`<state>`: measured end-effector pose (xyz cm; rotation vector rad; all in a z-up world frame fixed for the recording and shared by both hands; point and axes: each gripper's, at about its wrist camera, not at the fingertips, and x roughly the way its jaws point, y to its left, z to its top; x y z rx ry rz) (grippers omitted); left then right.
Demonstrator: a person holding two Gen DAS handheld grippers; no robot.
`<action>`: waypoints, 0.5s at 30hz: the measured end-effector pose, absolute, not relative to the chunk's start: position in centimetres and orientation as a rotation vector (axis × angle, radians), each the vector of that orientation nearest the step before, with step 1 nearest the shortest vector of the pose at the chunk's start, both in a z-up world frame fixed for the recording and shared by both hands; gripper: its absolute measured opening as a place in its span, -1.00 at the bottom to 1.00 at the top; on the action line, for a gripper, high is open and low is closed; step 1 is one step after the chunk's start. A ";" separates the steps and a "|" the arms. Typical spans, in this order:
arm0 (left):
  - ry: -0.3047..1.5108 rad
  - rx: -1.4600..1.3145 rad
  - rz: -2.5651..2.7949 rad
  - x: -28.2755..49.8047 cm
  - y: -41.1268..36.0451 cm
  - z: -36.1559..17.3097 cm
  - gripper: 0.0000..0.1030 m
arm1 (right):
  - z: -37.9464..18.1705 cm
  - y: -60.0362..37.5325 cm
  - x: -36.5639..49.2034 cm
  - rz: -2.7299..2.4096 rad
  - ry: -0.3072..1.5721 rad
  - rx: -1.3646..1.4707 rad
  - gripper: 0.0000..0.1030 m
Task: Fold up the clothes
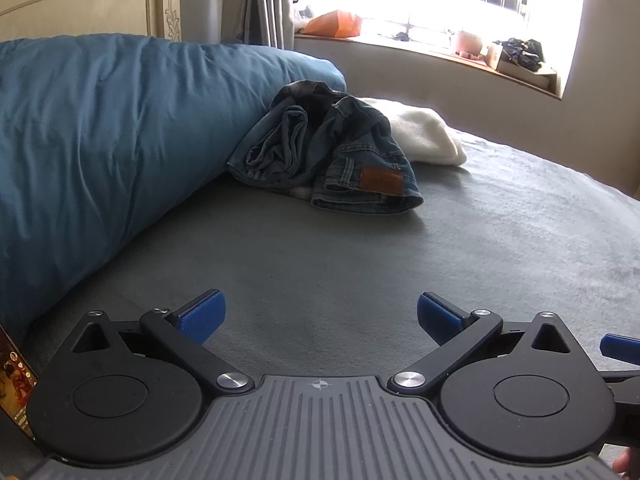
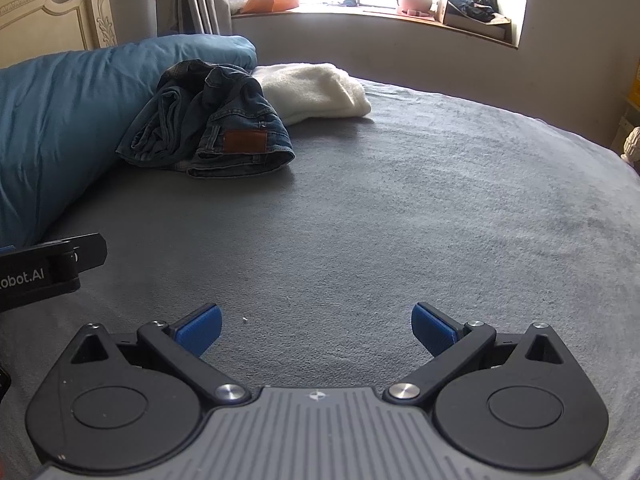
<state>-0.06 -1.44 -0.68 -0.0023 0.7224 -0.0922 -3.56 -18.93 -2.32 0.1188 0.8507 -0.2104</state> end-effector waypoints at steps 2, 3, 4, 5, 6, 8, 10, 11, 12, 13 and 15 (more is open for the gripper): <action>0.722 -0.002 -0.092 0.0 -1.5 -0.7 1.00 | -2.4 -18.9 -3.5 -0.212 0.851 0.119 1.00; 0.722 -0.002 -0.093 0.0 -1.5 -0.7 1.00 | -2.4 -19.0 -3.5 -0.211 0.852 0.119 1.00; 0.722 -0.003 -0.093 0.0 -1.5 -0.7 1.00 | -2.4 -19.0 -3.5 -0.211 0.852 0.119 1.00; 0.722 -0.002 -0.093 0.0 -1.5 -0.7 1.00 | -2.4 -19.0 -3.5 -0.212 0.852 0.118 1.00; 0.722 0.000 -0.093 0.0 -1.5 -0.7 1.00 | -2.5 -19.0 -3.5 -0.213 0.853 0.119 1.00; 0.722 0.002 -0.094 0.0 -1.6 -0.8 1.00 | -2.5 -19.1 -3.4 -0.216 0.856 0.123 1.00; 0.722 0.004 -0.096 0.1 -1.6 -0.7 1.00 | -2.6 -19.2 -3.4 -0.217 0.858 0.125 1.00; 0.720 0.005 -0.098 0.1 -1.7 -0.8 1.00 | -2.7 -19.2 -3.3 -0.217 0.859 0.125 1.00; 0.719 0.008 -0.099 0.2 -1.7 -0.8 1.00 | -2.7 -19.3 -3.3 -0.218 0.859 0.125 1.00; 0.718 0.010 -0.100 0.3 -1.8 -0.8 1.00 | -2.8 -19.3 -3.2 -0.218 0.860 0.125 1.00; 0.716 0.013 -0.103 0.4 -1.8 -0.9 1.00 | -2.9 -19.3 -3.1 -0.220 0.861 0.125 1.00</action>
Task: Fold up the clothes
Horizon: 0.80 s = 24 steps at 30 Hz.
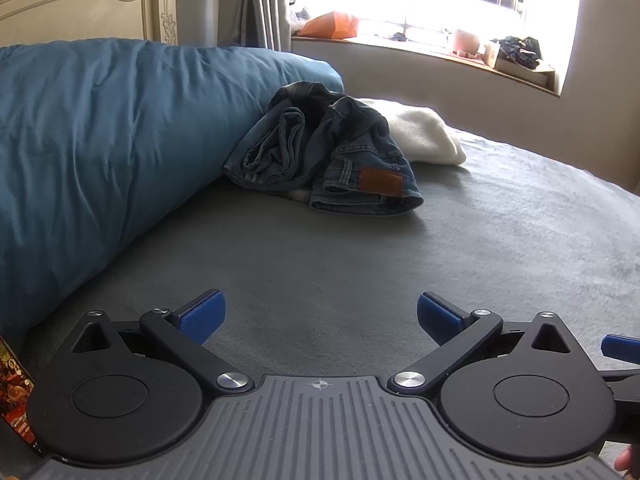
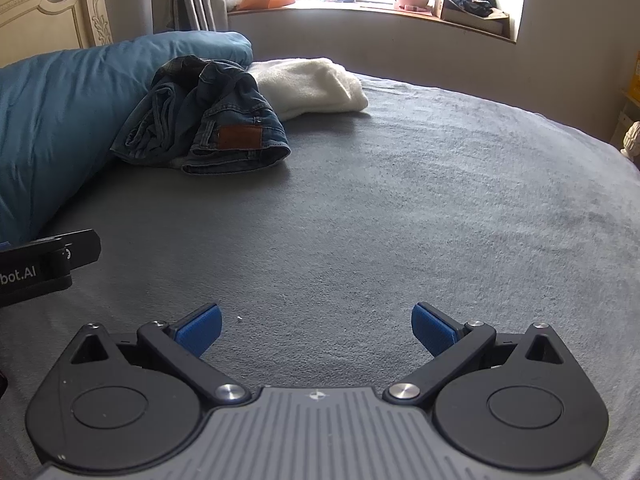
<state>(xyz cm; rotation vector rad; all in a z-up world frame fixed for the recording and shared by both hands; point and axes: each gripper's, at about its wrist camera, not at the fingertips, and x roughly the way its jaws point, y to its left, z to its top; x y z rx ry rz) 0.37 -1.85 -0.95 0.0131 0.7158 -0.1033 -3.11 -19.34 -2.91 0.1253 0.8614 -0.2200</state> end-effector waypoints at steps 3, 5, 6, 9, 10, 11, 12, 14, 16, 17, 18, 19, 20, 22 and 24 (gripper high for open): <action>0.712 0.013 -0.109 0.7 -2.0 -1.3 1.00 | -3.1 -19.4 -2.9 -0.224 0.863 0.127 1.00; 0.709 0.013 -0.113 1.1 -2.1 -1.6 1.00 | -3.3 -19.6 -2.8 -0.221 0.862 0.126 1.00; 0.706 0.013 -0.116 1.3 -2.2 -1.7 1.00 | -3.4 -19.7 -2.8 -0.214 0.859 0.130 1.00; 0.682 0.005 -0.139 2.0 -2.2 -2.2 1.00 | -3.8 -20.1 -2.6 -0.189 0.839 0.150 1.00; 0.672 0.001 -0.139 2.4 -2.2 -2.4 1.00 | -4.0 -20.2 -2.5 -0.183 0.830 0.154 1.00; 0.661 -0.001 -0.141 2.8 -2.3 -2.6 1.00 | -4.2 -20.3 -2.3 -0.179 0.821 0.149 1.00; 0.650 -0.002 -0.144 3.4 -2.3 -2.8 1.00 | -4.5 -20.4 -2.1 -0.175 0.813 0.144 1.00; 0.628 -0.006 -0.150 4.4 -2.4 -3.2 1.00 | -5.0 -20.9 -1.6 -0.170 0.789 0.138 1.00; 0.604 0.003 -0.164 5.7 -2.6 -3.7 1.00 | -5.5 -21.4 -1.0 -0.164 0.756 0.137 1.00; 0.591 0.012 -0.168 6.5 -2.7 -4.0 1.00 | -5.7 -21.9 -0.5 -0.158 0.737 0.143 1.00; 0.580 0.020 -0.175 7.3 -2.8 -4.2 1.00 | -5.9 -22.4 0.2 -0.150 0.719 0.150 1.00; 0.568 0.028 -0.183 8.1 -2.8 -4.5 1.00 | -6.0 -22.8 0.9 -0.139 0.701 0.155 1.00; 0.552 0.038 -0.186 9.0 -2.8 -4.8 1.00 | -6.0 -23.3 1.8 -0.126 0.686 0.156 1.00; 0.519 0.065 -0.176 10.9 -2.6 -5.5 0.99 | -5.8 -24.1 4.0 -0.095 0.643 0.159 1.00; 0.498 0.093 -0.160 12.8 -2.4 -6.2 0.93 | -5.4 -24.7 6.7 -0.043 0.606 0.153 1.00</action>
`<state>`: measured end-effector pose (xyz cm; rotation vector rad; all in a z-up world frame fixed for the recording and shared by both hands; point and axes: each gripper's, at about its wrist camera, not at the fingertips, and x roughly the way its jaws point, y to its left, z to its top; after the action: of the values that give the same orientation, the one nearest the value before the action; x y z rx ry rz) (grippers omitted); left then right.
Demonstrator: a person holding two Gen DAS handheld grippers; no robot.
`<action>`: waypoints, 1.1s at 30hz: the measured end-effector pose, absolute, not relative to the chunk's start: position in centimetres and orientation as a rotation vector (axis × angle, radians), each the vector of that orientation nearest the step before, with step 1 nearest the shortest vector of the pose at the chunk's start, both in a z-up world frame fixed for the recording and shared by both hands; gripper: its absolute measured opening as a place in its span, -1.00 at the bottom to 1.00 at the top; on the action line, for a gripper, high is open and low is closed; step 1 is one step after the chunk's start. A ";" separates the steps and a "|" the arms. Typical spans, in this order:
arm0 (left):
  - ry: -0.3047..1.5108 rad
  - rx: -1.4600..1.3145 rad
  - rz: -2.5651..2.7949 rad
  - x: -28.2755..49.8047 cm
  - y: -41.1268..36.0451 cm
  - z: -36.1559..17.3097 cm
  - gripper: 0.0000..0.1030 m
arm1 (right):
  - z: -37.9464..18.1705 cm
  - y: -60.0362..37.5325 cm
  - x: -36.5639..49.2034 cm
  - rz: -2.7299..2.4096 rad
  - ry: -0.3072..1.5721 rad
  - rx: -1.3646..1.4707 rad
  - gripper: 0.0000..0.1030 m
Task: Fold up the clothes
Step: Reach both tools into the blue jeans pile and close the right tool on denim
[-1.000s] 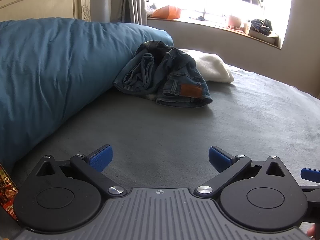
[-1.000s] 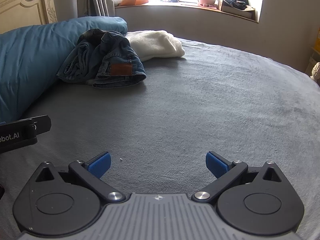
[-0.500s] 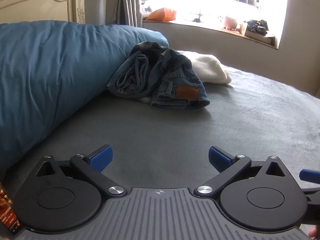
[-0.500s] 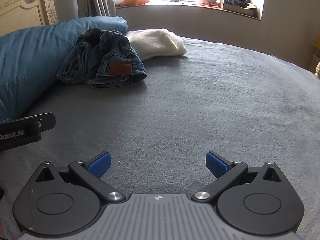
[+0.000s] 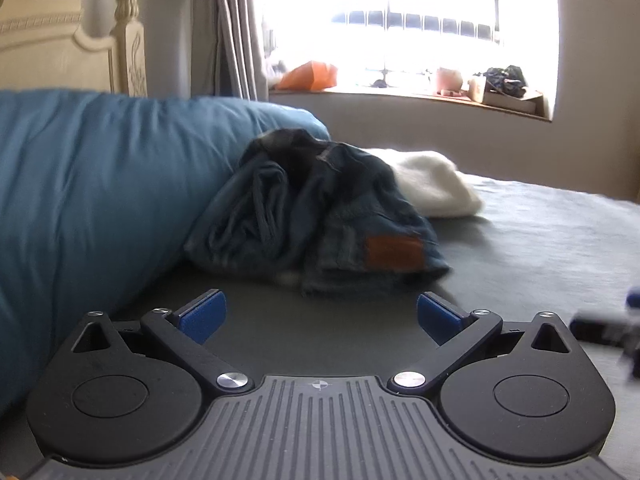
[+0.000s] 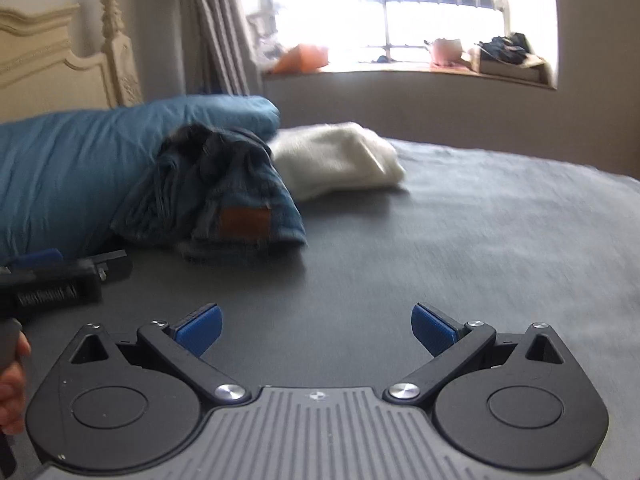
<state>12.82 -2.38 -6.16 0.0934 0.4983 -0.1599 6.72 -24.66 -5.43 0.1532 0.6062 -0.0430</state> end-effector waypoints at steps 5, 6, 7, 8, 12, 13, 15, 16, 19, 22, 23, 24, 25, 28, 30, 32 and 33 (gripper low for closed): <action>0.511 0.123 -0.150 17.9 -1.4 -7.3 0.28 | -4.6 -24.5 15.1 0.091 0.580 0.097 1.00; 0.511 0.133 -0.134 18.8 -1.3 -7.5 0.28 | -4.5 -24.3 17.0 0.115 0.588 0.085 0.98; 0.511 0.144 -0.119 19.7 -1.2 -7.7 0.28 | -4.4 -23.9 18.8 0.121 0.598 0.079 0.97; 0.501 0.163 -0.103 20.4 -1.0 -7.8 0.28 | -4.4 -23.6 20.5 0.129 0.615 0.080 0.95; 0.461 0.243 -0.065 22.9 -0.6 -8.0 0.58 | -4.1 -21.8 26.0 0.172 0.658 0.053 0.90; 0.462 0.250 -0.066 23.5 -0.6 -8.1 0.59 | -4.0 -21.0 27.0 0.182 0.657 0.020 0.88; 0.464 0.266 -0.068 24.8 -0.6 -8.2 0.58 | -3.8 -19.5 28.8 0.176 0.662 -0.050 0.77; 0.471 0.265 -0.071 25.4 -0.7 -8.3 0.56 | -3.8 -19.0 29.6 0.172 0.673 -0.059 0.72; 0.499 0.264 -0.077 26.8 -1.2 -8.8 0.20 | -4.2 -18.0 31.8 0.140 0.704 -0.080 0.62; 0.547 0.271 -0.091 27.5 -1.9 -9.8 0.04 | -5.7 -18.4 33.2 0.060 0.747 -0.070 0.60; 0.558 0.268 -0.093 27.6 -1.9 -10.0 0.01 | -6.4 -19.0 33.6 0.028 0.767 -0.041 0.60; 0.567 0.261 -0.093 27.7 -1.9 -10.3 -0.07 | -7.0 -19.9 33.9 0.007 0.781 0.016 0.60; 0.575 0.255 -0.093 27.8 -2.0 -10.5 -0.23 | -7.6 -20.7 34.1 -0.012 0.796 0.076 0.62; 0.576 0.245 -0.090 27.5 -2.0 -10.8 -0.48 | -9.3 -22.7 34.3 -0.022 0.841 0.243 0.68; 0.555 0.218 -0.080 26.7 -1.7 -10.4 -0.50 | -9.9 -22.8 34.3 -0.028 0.856 0.245 0.72; 0.533 0.181 -0.081 25.7 -1.5 -10.1 -0.51 | -9.9 -22.5 34.2 -0.001 0.862 0.227 0.54; 0.525 0.157 -0.103 25.1 -1.4 -9.9 -0.51 | -9.7 -22.5 34.2 0.021 0.867 0.243 0.25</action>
<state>25.13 -1.42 -9.91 0.1571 0.5252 -0.1034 34.17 -22.49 -9.66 0.2425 0.8670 0.0207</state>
